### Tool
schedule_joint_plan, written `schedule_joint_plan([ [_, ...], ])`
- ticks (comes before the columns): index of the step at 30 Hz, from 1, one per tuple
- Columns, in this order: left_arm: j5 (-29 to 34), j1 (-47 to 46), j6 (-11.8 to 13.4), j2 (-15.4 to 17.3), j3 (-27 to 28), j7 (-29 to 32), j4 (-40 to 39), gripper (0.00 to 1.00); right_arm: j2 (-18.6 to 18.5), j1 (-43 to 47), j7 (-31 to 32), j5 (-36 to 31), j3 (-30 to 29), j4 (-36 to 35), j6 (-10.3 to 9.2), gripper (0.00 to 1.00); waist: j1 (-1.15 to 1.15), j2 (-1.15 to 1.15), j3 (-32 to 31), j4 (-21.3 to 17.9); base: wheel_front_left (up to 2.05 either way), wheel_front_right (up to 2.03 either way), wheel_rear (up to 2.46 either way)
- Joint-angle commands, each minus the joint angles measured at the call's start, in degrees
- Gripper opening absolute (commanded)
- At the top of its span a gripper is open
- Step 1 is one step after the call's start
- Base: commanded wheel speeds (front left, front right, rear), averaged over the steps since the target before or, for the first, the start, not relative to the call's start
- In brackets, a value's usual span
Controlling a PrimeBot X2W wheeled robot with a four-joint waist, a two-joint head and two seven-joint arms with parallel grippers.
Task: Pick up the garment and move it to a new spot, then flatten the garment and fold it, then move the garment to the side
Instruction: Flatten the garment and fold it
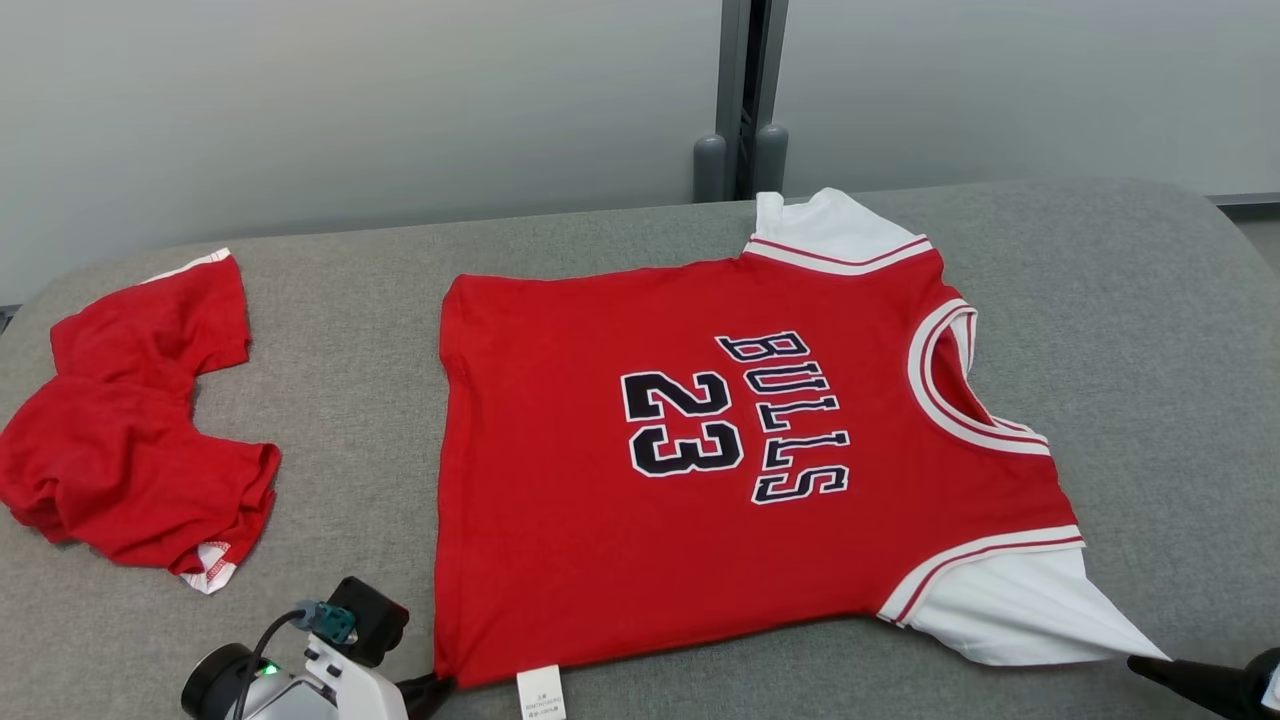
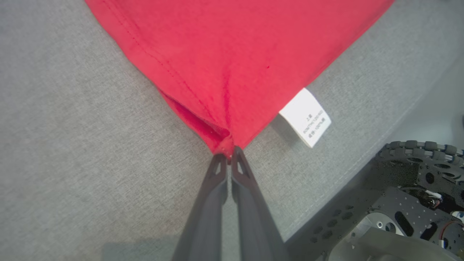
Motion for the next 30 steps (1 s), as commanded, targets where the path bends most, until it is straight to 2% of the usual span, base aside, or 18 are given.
schedule_joint_plan([
  [1, 0.3, 1.0, 0.8, 1.1, 0.2, 0.3, -1.2, 0.0, -1.4, 1.6, 1.0, 0.9, -0.3, -1.3, -0.01, 0.0, 0.0, 0.0, 0.4, 0.0, 0.0, 0.0, 0.0],
  [8, -1.1, 2.0, 1.2, 2.8, 0.2, 1.4, -6.3, 0.0, -3.4, 3.9, 0.9, 2.3, -1.5, -6.6, -0.01, 0.0, 0.0, 0.0, 1.7, -0.1, 0.0, 0.0, 0.0],
  [13, -1.6, 0.0, 2.7, 3.6, 1.8, 1.9, -8.8, 0.0, -3.9, 1.8, -0.9, 2.2, -2.1, -10.4, -0.01, 0.0, 0.0, 0.0, 3.6, 0.0, 0.0, 0.0, 0.0],
  [23, -6.7, -6.1, 2.6, 4.9, 6.1, 7.2, -12.7, 0.0, -3.6, -8.2, -2.7, -0.3, -2.0, -11.2, -0.01, 0.0, 0.0, 0.0, 9.1, 1.3, 0.0, 0.0, 0.0],
  [30, -12.3, -10.0, 3.4, 2.6, 9.1, 11.2, -12.8, 0.0, -2.1, -16.4, -4.5, -3.3, -2.7, -8.0, -0.01, 0.0, 0.0, 0.0, 12.8, 2.8, 0.0, 0.0, 0.0],
])
